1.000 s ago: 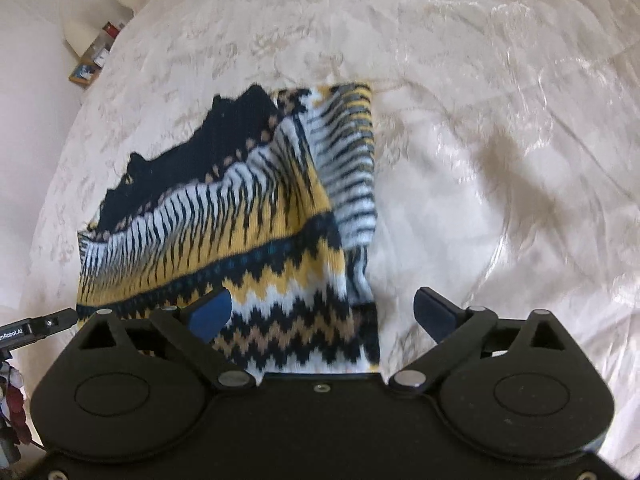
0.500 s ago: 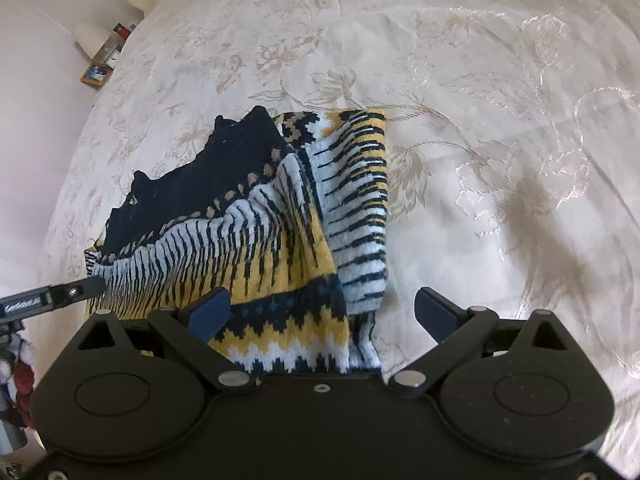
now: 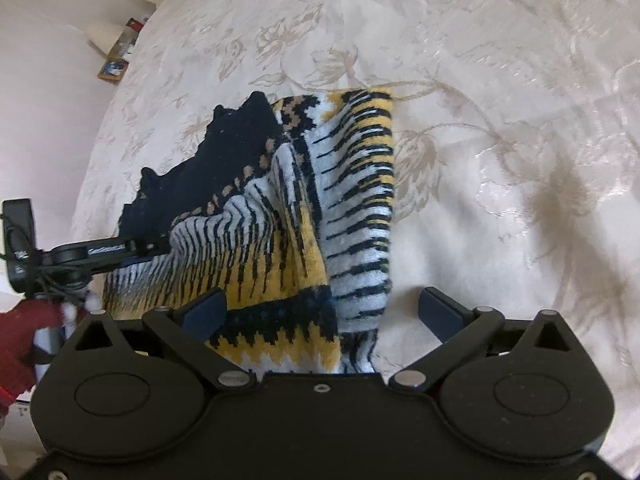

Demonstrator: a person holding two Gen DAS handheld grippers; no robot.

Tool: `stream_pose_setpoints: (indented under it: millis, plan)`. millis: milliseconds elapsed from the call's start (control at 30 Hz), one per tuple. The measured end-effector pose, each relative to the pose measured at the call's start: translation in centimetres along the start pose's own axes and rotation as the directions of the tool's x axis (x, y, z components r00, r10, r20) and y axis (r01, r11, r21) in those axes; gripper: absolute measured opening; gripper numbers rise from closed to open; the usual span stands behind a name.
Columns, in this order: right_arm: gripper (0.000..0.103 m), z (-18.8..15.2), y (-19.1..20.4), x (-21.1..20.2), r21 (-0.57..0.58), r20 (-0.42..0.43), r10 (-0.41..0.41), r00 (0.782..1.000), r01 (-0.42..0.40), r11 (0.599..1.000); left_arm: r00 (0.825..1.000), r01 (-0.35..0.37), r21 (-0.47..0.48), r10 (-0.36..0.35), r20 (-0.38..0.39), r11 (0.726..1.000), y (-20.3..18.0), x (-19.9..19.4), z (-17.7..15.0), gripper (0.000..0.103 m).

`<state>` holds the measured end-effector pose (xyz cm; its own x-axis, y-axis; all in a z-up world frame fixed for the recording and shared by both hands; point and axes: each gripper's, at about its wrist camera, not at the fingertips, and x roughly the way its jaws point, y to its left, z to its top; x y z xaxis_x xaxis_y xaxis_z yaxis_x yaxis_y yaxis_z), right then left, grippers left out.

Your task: Fold small clothes

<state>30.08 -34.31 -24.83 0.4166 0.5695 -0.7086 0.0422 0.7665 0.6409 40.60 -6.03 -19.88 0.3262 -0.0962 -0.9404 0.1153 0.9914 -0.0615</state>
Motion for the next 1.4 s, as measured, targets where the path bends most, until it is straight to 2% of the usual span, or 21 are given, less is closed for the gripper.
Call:
stream_pose_setpoints:
  millis: [233,433,667,767,833,900,1000,1167,1400]
  plan:
    - [0.103,1.2,0.0,1.3,0.0,-0.017,0.042,0.999,-0.042,0.999,1.0,0.008,0.004,-0.008,0.007,1.0,0.2,0.4,0.1,0.056]
    - [0.103,1.7,-0.7,2.1,0.094,0.001,0.058,0.998,-0.058,0.994,1.0,-0.009,0.002,0.009,0.013,1.0,-0.3,0.7,0.3,0.059]
    - [0.102,1.7,-2.0,1.5,0.167,0.015,0.151,0.988,-0.152,0.974,1.0,-0.022,0.002,0.022,0.022,1.0,-0.5,0.6,0.2,0.06]
    - [0.092,1.5,-1.8,1.2,0.144,0.011,0.16,0.987,-0.16,0.977,0.999,-0.022,0.004,0.022,0.024,1.0,-0.5,0.6,0.2,0.06]
    - [0.079,1.3,-1.4,1.2,0.132,0.008,0.177,0.984,-0.176,0.975,0.999,-0.021,0.004,0.021,0.024,1.0,-0.4,0.6,0.2,0.06]
    - [0.06,1.0,-1.1,1.3,0.131,-0.004,0.185,0.983,-0.183,0.974,1.0,-0.018,0.0,0.018,0.024,1.0,-0.4,0.6,0.2,0.06]
    - [0.043,0.7,-0.3,1.6,0.107,-0.027,0.174,0.984,-0.17,0.98,1.0,-0.003,0.002,0.003,0.029,1.0,-0.1,0.2,0.1,0.059]
    - [0.042,0.5,1.2,0.6,0.059,0.0,0.118,0.993,-0.117,0.991,0.999,0.042,-0.03,-0.041,0.025,0.999,1.3,-1.8,-0.8,0.059]
    - [0.041,0.2,3.0,-0.7,0.055,0.037,0.036,0.999,-0.038,0.998,1.0,-0.007,-0.1,0.009,0.022,0.995,4.7,-5.5,-5.4,0.059]
